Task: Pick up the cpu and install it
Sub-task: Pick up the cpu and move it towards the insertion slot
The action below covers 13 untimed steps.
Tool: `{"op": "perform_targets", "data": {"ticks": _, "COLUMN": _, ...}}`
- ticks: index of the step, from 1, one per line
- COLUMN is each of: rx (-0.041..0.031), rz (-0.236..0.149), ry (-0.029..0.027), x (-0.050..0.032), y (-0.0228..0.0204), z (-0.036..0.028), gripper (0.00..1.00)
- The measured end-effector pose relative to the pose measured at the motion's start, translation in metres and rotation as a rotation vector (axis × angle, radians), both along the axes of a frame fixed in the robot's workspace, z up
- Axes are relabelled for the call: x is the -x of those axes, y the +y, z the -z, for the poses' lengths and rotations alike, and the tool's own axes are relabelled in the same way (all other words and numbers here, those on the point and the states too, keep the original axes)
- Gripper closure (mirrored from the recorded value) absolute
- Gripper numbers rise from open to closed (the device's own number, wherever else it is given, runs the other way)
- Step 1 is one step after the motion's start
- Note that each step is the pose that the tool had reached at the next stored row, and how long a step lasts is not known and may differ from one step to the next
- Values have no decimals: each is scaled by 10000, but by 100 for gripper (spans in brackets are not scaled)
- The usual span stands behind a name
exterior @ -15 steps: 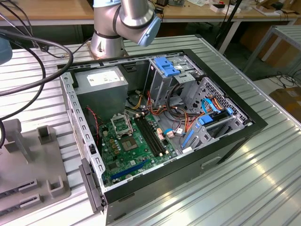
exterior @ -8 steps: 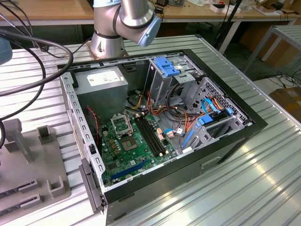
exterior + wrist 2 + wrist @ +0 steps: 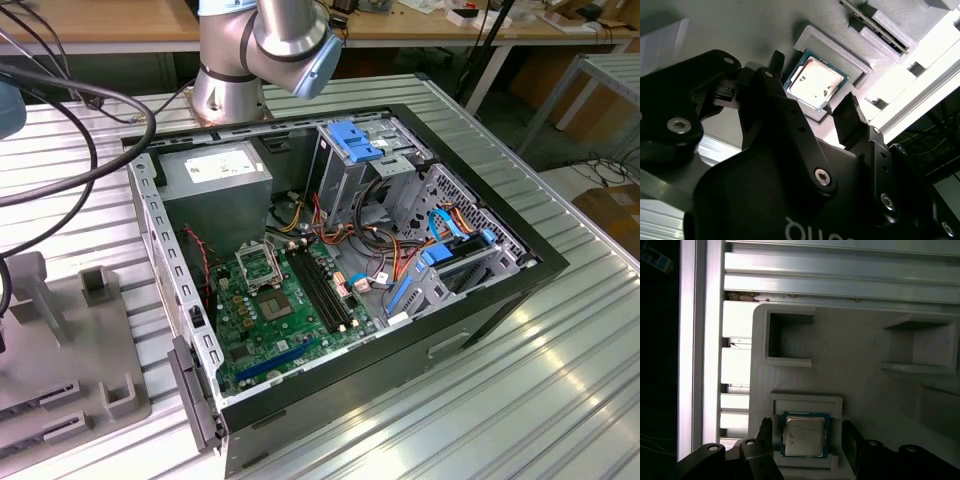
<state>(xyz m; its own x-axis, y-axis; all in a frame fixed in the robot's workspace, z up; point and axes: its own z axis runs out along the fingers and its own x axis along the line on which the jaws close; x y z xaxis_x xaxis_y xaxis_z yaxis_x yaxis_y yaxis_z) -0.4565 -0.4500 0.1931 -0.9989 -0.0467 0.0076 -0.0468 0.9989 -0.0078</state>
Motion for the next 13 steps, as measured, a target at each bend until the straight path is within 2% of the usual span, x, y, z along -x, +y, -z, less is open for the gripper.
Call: {"op": "perform_targets", "data": {"ticks": 13, "rx": 0, "rz": 1, "ry": -1, "x": 0, "y": -24, "z": 5, "gripper": 33}}
